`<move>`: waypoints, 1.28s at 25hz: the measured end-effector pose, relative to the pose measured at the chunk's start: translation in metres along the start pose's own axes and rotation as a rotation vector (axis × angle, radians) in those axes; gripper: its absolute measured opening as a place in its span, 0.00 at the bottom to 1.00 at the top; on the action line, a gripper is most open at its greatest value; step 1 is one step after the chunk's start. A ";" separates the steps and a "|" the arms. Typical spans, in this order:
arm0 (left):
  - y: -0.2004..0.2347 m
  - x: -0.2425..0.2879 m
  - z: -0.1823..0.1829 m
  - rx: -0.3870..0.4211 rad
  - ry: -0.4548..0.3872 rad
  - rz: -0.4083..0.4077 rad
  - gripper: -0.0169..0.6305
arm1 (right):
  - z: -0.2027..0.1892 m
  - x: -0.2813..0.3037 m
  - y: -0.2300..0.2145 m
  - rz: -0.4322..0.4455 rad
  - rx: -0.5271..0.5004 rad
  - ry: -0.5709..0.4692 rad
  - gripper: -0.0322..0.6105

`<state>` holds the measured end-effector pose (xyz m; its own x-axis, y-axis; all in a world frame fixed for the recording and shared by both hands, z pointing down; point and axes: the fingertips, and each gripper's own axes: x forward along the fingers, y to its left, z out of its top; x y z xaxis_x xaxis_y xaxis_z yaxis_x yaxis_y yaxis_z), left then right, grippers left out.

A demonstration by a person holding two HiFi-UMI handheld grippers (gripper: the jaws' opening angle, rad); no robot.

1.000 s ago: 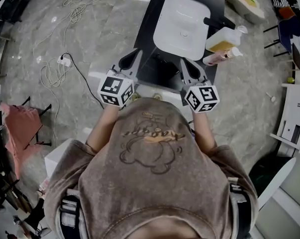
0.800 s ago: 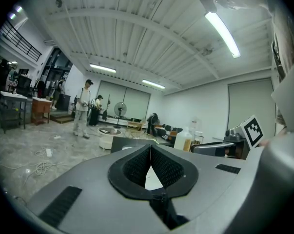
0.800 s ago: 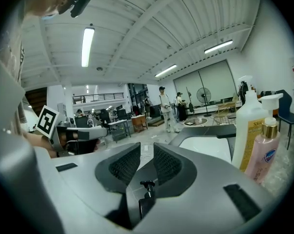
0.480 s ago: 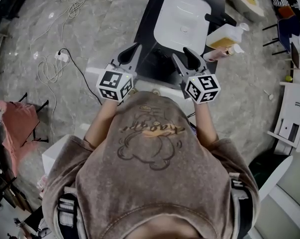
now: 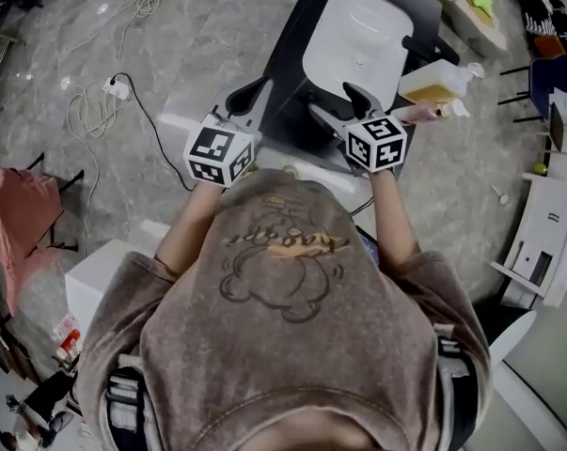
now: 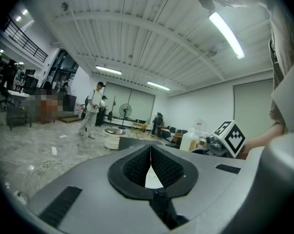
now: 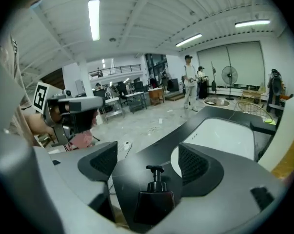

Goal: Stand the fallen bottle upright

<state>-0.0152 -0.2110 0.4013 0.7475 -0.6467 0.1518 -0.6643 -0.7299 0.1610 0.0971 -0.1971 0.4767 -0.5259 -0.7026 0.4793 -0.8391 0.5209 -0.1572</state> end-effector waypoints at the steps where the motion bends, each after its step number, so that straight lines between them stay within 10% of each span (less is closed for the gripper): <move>1: 0.001 0.000 -0.001 -0.001 0.000 0.002 0.05 | -0.006 0.008 0.001 0.015 -0.016 0.035 0.63; 32: 0.029 -0.014 -0.013 -0.032 0.016 0.101 0.05 | -0.116 0.113 -0.019 0.171 -0.257 0.654 0.46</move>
<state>-0.0453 -0.2206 0.4171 0.6769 -0.7127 0.1841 -0.7360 -0.6538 0.1755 0.0696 -0.2304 0.6337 -0.3885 -0.2093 0.8974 -0.6507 0.7519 -0.1063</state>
